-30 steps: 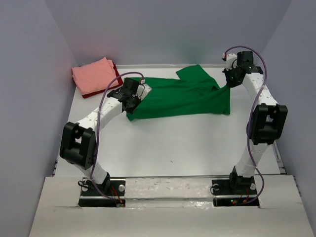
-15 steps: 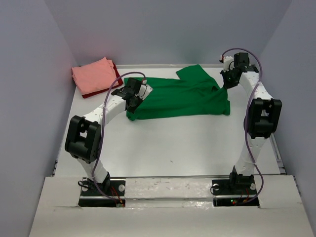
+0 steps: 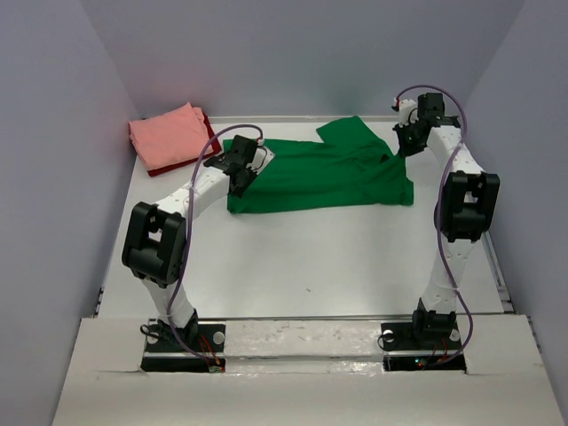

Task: Fold and stack the t-shirts
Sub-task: Fold the flattened tshirt in 1/3 of the way

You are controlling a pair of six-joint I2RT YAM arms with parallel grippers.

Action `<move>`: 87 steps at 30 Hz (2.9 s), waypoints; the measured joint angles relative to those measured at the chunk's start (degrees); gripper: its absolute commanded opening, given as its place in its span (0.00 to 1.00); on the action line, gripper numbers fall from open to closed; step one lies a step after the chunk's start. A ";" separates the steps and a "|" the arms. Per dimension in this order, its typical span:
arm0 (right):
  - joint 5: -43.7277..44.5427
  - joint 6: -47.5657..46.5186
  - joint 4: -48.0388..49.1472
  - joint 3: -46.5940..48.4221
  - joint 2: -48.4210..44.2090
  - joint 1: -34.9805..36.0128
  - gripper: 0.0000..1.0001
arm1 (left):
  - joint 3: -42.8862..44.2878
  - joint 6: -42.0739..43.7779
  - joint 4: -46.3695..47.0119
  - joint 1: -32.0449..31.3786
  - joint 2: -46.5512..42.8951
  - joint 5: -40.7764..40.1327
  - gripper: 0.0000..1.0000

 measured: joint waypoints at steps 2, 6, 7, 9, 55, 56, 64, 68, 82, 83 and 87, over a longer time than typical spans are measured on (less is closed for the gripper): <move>0.00 -0.07 -0.07 0.28 0.04 0.00 0.00 | 0.70 -0.02 0.09 0.00 0.00 -1.18 0.00; 0.44 -0.11 -0.07 0.59 0.04 0.00 0.00 | 1.90 -0.09 0.39 0.00 0.00 -3.48 0.00; 0.57 -0.09 -0.07 0.59 0.04 0.00 0.00 | 2.10 -0.22 0.52 0.00 0.00 -3.91 0.00; 1.09 -0.04 -0.09 0.57 0.04 0.00 0.00 | 2.54 -0.42 0.52 0.00 0.00 -4.76 0.00; 0.90 2.62 -3.15 -9.27 -9.81 0.04 0.00 | -0.50 -0.92 -0.96 -0.02 -3.54 -12.55 0.00; 0.83 2.62 -3.19 -9.49 -10.16 0.04 0.00 | -0.50 -0.94 -1.22 -0.02 -3.63 -12.26 0.00; -1.90 3.30 -4.90 -12.52 -17.94 0.04 0.00 | -0.37 -1.36 -3.58 -0.46 -8.39 -7.13 0.00; -3.67 3.56 -6.05 -14.14 -23.80 0.04 0.00 | -0.31 -1.36 -4.15 -0.48 -13.35 -3.34 0.00; -7.61 3.41 -14.05 -22.77 -39.47 0.04 0.00 | -4.66 0.50 -8.50 -0.50 -22.73 9.27 0.00; -7.65 3.26 -14.36 -23.50 -40.00 0.04 0.00 | -5.62 0.76 -8.76 -0.52 -22.73 9.68 0.00; -7.93 2.80 -16.48 -27.71 -42.38 0.04 0.00 | -9.20 1.95 -10.23 -0.52 -22.75 10.95 0.00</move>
